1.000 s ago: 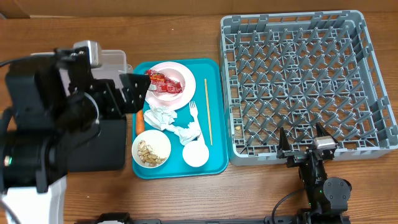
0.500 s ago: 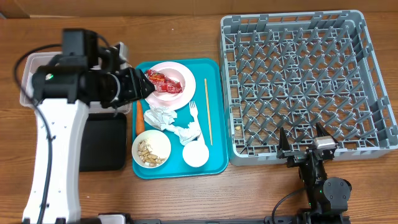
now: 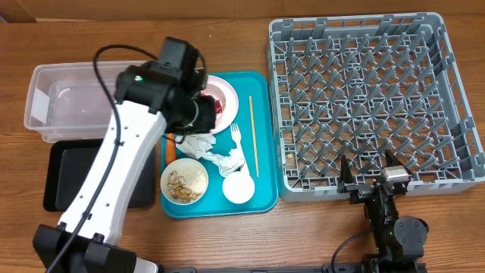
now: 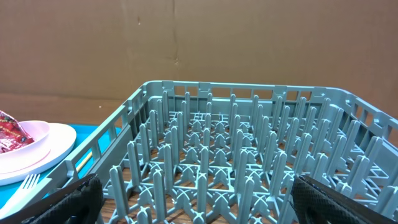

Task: Sort waste into correct bins and load items into the dishwasher
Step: 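Move the left gripper over the crumpled white tissue on the teal tray, then lower the left gripper and grasp the white tissue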

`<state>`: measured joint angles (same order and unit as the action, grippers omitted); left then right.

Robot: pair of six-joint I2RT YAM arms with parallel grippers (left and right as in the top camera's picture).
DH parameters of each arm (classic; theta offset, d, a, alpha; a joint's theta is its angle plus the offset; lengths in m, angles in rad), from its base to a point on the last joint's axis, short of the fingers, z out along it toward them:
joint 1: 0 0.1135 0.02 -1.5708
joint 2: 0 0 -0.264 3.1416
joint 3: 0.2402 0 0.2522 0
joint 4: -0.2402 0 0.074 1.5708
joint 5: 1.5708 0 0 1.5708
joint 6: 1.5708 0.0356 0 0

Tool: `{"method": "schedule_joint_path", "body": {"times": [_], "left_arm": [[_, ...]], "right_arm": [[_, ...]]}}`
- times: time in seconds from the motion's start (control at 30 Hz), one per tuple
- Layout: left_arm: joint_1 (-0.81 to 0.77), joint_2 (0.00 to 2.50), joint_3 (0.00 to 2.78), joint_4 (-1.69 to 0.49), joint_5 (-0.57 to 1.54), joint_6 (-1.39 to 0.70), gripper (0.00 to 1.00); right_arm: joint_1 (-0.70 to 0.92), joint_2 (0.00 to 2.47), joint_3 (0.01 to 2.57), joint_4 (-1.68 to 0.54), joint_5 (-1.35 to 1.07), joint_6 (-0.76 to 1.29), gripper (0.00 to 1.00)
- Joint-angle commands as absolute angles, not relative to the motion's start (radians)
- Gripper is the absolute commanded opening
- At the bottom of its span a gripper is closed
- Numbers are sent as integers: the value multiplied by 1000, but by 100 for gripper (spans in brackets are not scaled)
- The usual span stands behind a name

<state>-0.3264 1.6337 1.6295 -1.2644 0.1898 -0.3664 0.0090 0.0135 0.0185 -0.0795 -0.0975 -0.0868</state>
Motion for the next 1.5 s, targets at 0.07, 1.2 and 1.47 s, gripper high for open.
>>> {"method": "schedule_joint_path", "body": {"times": [0.07, 1.2, 1.47], "left_arm": [[-335, 1663, 1639, -1251, 153, -384, 20], [-279, 1949, 1638, -1304, -5, -547, 39], [-268, 1951, 1638, -1308, -34, -577, 47]], "right_arm": [[16, 3, 8, -76, -99, -94, 100], [16, 3, 8, -76, -99, -94, 100], [16, 3, 8, -76, -99, -94, 100]]}}
